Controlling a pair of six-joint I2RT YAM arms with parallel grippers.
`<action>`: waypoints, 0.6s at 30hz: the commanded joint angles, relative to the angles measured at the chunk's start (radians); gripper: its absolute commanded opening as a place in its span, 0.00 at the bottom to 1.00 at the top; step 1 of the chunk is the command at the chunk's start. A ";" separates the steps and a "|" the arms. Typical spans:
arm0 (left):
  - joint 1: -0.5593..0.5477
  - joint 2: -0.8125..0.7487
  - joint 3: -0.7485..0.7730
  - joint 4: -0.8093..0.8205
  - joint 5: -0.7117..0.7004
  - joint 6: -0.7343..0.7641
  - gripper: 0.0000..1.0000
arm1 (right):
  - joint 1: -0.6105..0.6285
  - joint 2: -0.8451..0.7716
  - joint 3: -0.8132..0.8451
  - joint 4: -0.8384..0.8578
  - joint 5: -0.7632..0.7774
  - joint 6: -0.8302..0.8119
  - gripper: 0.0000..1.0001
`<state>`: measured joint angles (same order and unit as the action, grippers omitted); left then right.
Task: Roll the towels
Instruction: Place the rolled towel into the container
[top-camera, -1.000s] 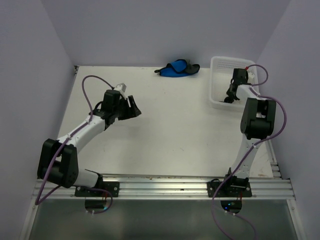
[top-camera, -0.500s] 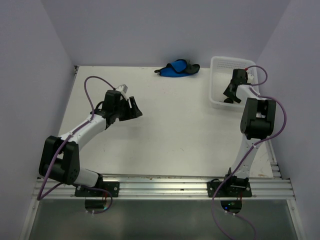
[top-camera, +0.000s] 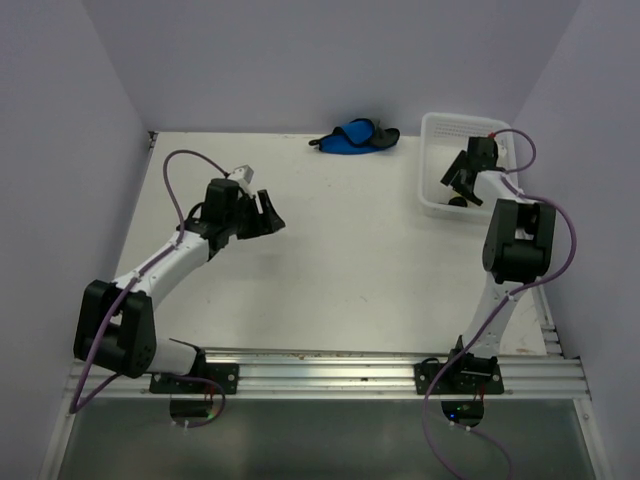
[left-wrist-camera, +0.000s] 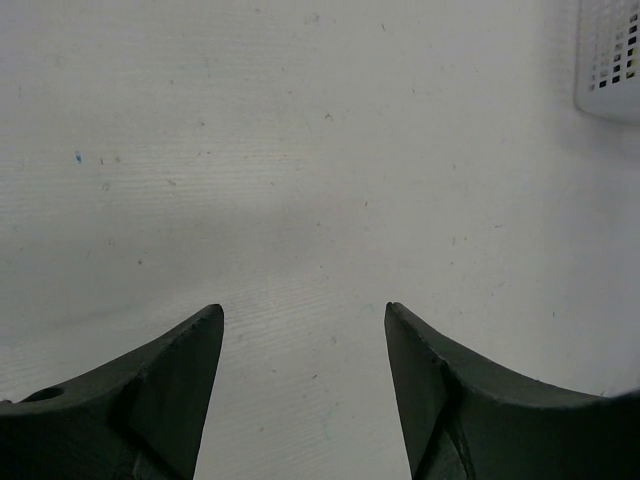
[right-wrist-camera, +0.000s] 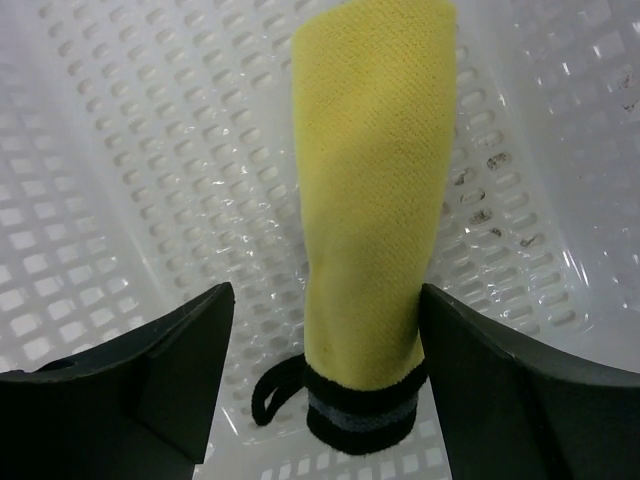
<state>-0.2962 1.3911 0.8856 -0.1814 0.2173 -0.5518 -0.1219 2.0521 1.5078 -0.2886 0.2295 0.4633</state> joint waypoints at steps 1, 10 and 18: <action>0.008 -0.041 0.009 0.045 0.011 0.039 0.71 | 0.002 -0.165 -0.081 0.158 -0.062 -0.011 0.78; 0.008 -0.066 -0.008 0.071 0.025 0.039 0.77 | 0.036 -0.287 -0.195 0.391 -0.006 -0.067 0.83; 0.005 -0.084 0.007 0.141 0.013 -0.008 0.83 | 0.114 -0.392 -0.296 0.490 -0.048 -0.067 0.83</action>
<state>-0.2962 1.3300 0.8822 -0.1257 0.2226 -0.5396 -0.0513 1.7473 1.2373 0.1074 0.1898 0.4202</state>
